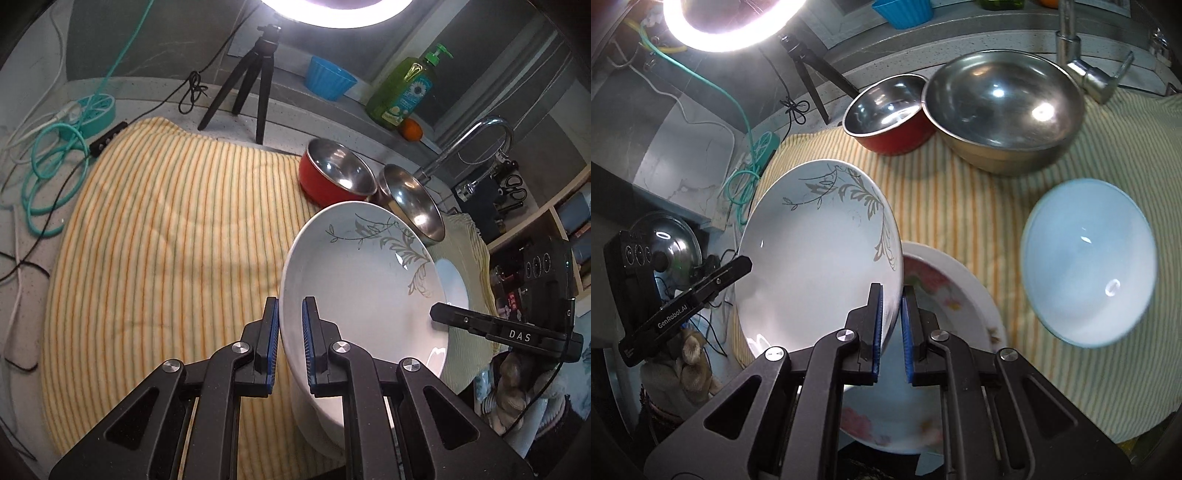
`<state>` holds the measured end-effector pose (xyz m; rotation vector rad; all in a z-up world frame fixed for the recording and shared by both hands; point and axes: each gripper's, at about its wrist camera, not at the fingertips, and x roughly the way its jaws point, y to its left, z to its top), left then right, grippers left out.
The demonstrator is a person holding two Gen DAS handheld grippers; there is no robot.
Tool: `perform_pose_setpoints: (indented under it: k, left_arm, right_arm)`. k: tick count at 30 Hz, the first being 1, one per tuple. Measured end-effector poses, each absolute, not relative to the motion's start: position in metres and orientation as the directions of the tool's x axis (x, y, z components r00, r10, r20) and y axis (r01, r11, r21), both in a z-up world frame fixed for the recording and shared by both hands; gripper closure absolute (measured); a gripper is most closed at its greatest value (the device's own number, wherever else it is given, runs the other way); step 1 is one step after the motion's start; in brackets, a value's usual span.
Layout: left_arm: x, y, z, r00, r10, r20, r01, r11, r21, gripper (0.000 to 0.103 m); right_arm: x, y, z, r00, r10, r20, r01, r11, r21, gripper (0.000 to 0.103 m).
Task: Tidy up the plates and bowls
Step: 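Carry the white leaf-pattern plate over the stacked flowered plates, then lower the leaf-pattern plate onto the flowered plates and open the right gripper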
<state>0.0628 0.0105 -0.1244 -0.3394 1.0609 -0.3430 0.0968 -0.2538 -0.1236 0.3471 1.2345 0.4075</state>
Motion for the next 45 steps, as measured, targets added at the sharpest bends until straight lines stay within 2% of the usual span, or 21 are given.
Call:
perform_pose_setpoints:
  k: [15,37,43,45]
  left_arm:
    - [0.025,-0.025,-0.139,0.384,-0.432,-0.816,0.107,0.899,-0.425,0.092]
    - [0.021,-0.038,-0.153,0.333,-0.400,-0.854,0.125,0.916,-0.381,0.092]
    - [0.023,-0.039,-0.155,0.330,-0.399,-0.855,0.124,0.917,-0.380,0.092]
    - [0.023,-0.039,-0.154,0.329,-0.398,-0.856,0.124,0.917,-0.379,0.092]
  right_arm:
    - [0.063,-0.290,-0.144,0.244,0.465,-0.851,-0.082,0.884,0.460,0.093]
    - [0.049,-0.291,-0.152,0.226,0.413,-0.882,-0.099,0.911,0.401,0.093]
    - [0.051,-0.286,-0.150,0.232,0.384,-0.894,-0.129,0.923,0.363,0.090]
    - [0.051,-0.281,-0.150,0.231,0.368,-0.901,-0.149,0.928,0.341,0.086]
